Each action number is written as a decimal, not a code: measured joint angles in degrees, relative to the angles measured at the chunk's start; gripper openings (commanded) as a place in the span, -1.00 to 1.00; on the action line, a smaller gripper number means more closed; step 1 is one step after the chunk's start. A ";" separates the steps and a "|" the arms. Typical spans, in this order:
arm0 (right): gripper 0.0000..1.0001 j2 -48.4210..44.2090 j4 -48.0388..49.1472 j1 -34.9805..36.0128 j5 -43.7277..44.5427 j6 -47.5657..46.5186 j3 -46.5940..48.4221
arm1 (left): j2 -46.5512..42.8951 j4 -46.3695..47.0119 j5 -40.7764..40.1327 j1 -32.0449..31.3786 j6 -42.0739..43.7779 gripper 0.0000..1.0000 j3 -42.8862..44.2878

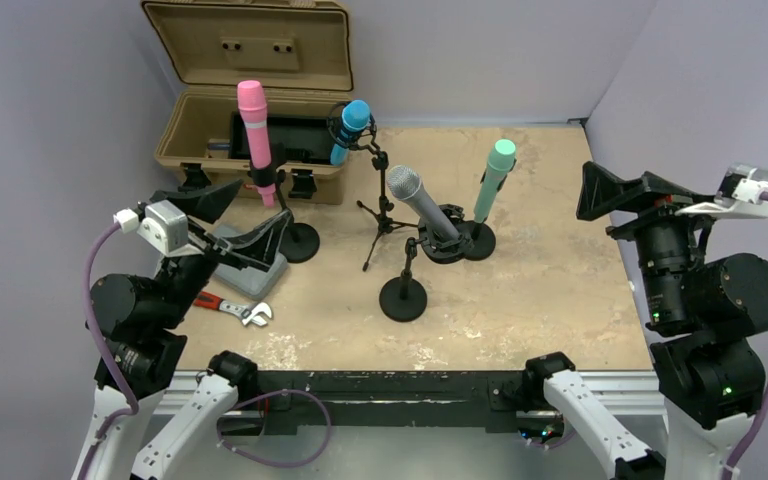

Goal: Remove the microphone from the stand

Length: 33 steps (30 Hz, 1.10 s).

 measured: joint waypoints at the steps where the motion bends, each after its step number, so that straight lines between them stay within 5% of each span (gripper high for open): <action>1: 0.97 -0.11 0.07 0.00 0.00 -0.02 -0.59 | 0.09 -0.02 0.02 0.00 0.00 0.92 0.00; 12: 0.97 -1.97 1.68 0.00 -3.43 -1.33 -5.99 | 1.68 -0.11 0.63 0.00 -0.92 0.92 0.00; 25: 0.97 9.75 5.55 0.04 -39.93 -5.99 -8.57 | 4.42 0.17 2.38 -0.09 -2.58 0.90 0.00; 33: 0.97 11.96 5.53 5.38 -42.32 -8.57 -9.29 | 6.08 0.22 3.02 -0.31 -2.86 0.89 0.00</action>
